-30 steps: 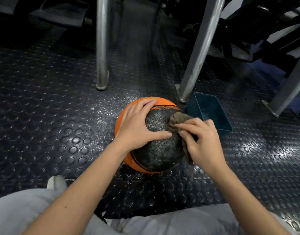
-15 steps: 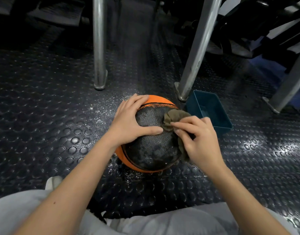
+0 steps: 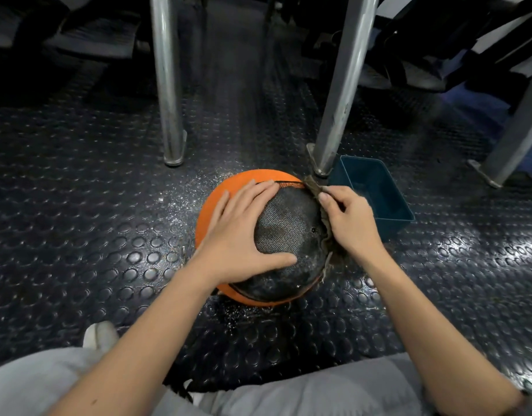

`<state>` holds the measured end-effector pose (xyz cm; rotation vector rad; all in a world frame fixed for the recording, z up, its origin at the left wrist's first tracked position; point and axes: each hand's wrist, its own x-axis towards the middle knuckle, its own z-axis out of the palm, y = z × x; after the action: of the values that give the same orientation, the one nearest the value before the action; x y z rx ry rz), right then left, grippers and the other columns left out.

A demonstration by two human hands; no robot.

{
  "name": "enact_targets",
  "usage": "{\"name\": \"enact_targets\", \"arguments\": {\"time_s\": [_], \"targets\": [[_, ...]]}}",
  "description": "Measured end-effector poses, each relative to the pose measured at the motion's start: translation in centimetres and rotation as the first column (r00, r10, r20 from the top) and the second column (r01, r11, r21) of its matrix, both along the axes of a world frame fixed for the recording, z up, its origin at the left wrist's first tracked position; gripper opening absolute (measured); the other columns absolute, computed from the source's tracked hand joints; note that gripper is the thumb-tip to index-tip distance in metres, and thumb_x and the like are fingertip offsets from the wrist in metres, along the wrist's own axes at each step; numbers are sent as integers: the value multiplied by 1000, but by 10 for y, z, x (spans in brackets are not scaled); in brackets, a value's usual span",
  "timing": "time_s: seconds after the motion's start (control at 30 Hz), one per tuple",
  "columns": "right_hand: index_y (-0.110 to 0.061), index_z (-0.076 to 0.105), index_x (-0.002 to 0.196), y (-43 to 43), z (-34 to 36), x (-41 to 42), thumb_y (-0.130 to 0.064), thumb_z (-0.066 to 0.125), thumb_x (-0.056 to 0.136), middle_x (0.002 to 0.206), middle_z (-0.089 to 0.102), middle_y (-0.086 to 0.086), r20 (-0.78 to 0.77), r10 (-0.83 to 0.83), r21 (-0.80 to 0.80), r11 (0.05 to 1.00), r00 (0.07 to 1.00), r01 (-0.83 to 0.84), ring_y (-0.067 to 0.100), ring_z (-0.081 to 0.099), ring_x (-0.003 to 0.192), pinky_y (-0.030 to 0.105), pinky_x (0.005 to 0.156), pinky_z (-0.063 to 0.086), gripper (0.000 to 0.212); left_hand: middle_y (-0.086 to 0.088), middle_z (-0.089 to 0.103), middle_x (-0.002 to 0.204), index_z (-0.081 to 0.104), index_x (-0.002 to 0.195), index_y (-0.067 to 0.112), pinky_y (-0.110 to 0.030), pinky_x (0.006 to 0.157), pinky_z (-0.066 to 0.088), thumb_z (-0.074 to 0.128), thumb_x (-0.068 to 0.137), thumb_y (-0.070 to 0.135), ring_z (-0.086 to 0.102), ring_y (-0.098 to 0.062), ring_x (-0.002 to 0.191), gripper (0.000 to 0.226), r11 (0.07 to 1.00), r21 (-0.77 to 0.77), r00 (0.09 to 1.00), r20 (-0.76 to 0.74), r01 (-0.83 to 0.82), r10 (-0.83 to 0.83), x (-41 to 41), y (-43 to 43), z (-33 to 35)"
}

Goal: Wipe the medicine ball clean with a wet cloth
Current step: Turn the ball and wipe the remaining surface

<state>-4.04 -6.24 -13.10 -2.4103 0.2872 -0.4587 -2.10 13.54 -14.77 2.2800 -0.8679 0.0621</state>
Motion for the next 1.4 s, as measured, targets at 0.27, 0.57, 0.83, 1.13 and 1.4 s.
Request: {"name": "enact_targets", "arguments": {"time_s": [0.27, 0.57, 0.83, 1.13, 1.4], "targets": [[-5, 68, 111, 33, -7, -46, -28, 51, 90, 111, 67, 3, 214, 212, -368, 922, 953, -123, 19, 46, 87, 24, 83, 38, 36, 38, 6, 136, 16, 146, 38, -15, 106, -19, 45, 50, 80, -8, 18, 129, 109, 998, -41, 999, -30, -47, 46, 8, 3, 1], [-14, 72, 105, 3, 8, -12, -12, 60, 91, 104, 70, -1, 86, 52, -186, 982, 995, -35, 24, 59, 94, 15, 88, 34, 18, 21, 15, 152, 17, 148, 32, -25, 111, -15, 71, 65, 65, -1, 7, 138, 104, 997, -42, 998, -23, -58, 58, -2, -10, 4], [-11, 72, 103, 14, 5, -26, -17, 59, 90, 102, 68, -3, 150, 153, -301, 948, 977, -103, 21, 51, 84, 4, 83, 29, 19, 20, 13, 153, 16, 149, 31, -24, 110, -15, 73, 66, 61, -1, 3, 141, 105, 997, -29, 997, -27, -74, 73, 0, -8, 4], [-7, 72, 102, 33, 5, -42, -18, 62, 86, 96, 68, -2, 223, 156, -288, 954, 962, -88, 18, 50, 82, 9, 77, 33, 22, 19, 18, 152, 20, 148, 30, -27, 114, -11, 69, 60, 71, 0, 8, 137, 109, 990, -74, 993, -15, -122, 121, -1, -10, 1], [-11, 73, 102, 0, 3, -11, -15, 63, 90, 96, 65, -5, 128, 29, -100, 995, 991, -16, 24, 61, 94, 33, 89, 42, 17, 18, 14, 154, 16, 149, 30, -29, 113, -13, 71, 65, 63, -1, 1, 141, 105, 992, -44, 993, -25, -114, 113, 2, -11, 4]]}}
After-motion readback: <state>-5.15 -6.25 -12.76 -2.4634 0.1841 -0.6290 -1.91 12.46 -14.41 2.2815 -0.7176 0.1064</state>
